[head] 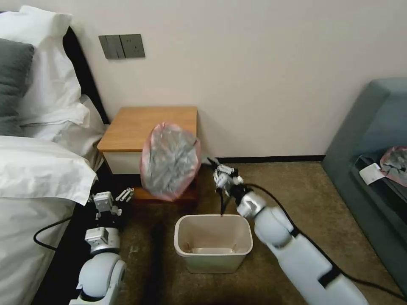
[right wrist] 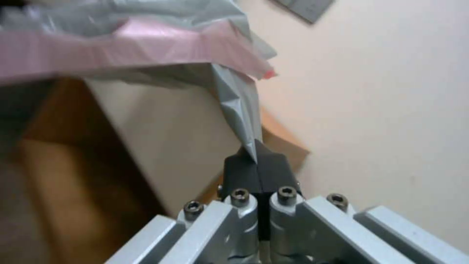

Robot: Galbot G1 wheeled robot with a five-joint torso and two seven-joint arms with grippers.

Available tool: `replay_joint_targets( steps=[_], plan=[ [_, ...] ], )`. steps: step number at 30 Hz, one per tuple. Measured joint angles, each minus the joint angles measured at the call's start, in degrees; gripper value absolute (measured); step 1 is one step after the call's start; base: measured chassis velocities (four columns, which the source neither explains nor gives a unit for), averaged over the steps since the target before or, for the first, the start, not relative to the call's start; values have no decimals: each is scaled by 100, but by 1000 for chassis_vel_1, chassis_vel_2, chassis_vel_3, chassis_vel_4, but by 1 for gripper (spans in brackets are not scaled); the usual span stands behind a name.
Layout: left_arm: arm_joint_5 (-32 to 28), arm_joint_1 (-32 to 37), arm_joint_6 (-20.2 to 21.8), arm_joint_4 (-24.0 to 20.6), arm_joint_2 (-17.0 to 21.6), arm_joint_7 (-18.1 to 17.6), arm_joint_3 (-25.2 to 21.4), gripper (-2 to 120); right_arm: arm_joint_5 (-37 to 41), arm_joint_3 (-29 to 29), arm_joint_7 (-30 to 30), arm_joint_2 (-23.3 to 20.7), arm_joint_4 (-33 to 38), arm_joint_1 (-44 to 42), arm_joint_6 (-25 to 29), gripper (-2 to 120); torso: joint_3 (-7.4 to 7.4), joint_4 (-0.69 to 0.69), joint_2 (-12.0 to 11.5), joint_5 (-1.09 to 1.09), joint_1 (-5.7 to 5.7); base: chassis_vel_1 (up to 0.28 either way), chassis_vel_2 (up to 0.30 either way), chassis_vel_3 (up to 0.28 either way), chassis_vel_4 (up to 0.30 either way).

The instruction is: Pick up the garbage bag from the table and place it over the trash can.

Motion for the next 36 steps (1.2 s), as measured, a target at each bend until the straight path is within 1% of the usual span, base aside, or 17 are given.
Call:
replay_joint_targets(
  steps=[1,2,4,5,6,10,18,26,27,28,30,31,32,35,36],
  plan=[
    [-37,-6,32,-65,3,-6,-2,98,-10,16,-42,-80,117,-173,-9,0,0,0,0,0,0,0,0,0,0],
    [-37,-6,32,-65,3,-6,-2,98,-10,16,-42,-80,117,-173,-9,0,0,0,0,0,0,0,0,0,0],
    [-87,-18,79,-133,9,-22,-7,98,-116,135,-181,-206,332,-605,-7,0,0,-1,0,0,0,0,0,0,0],
    [-94,-20,87,-132,11,-24,-7,98,-156,176,-203,-243,376,-779,32,0,0,0,0,0,0,0,0,0,0],
    [-94,-20,87,-132,11,-24,-7,98,-156,176,-203,-243,376,-779,32,0,0,0,0,0,0,0,0,0,0],
    [-83,11,89,-63,5,-32,47,98,-356,290,-193,-392,465,-1398,207,0,0,0,0,0,0,0,0,0,0],
    [-37,2,92,-48,-10,-28,170,98,-586,441,-169,-428,483,-1847,428,0,0,0,0,0,0,0,0,0,0],
    [12,7,86,-4,13,-13,238,98,-478,602,-263,-481,516,-2079,560,1,1,0,0,0,0,0,0,0,0],
    [24,7,85,3,13,-10,255,98,-446,623,-279,-488,528,-2109,568,4,1,0,0,0,0,0,0,0,0],
    [24,7,85,3,13,-10,255,98,-446,623,-279,-488,528,-2109,568,4,1,0,0,0,0,0,0,0,0],
    [34,-5,85,9,13,1,271,98,-354,661,-342,-513,572,-2145,575,12,0,0,0,0,0,0,0,0,0],
    [35,-30,85,13,15,7,275,98,-242,718,-418,-556,617,-2180,575,19,1,0,0,0,0,0,0,0,0],
    [35,-30,85,13,15,7,275,98,-242,718,-418,-556,617,-2180,575,19,1,0,0,0,0,0,0,0,0],
    [35,-77,92,36,24,10,281,98,-11,853,-534,-687,683,-2280,575,32,1,0,0,0,0,0,0,0,0],
    [35,-77,92,36,24,10,281,98,-11,853,-534,-687,683,-2280,575,32,1,0,0,0,0,0,0,0,0]
  ],
)
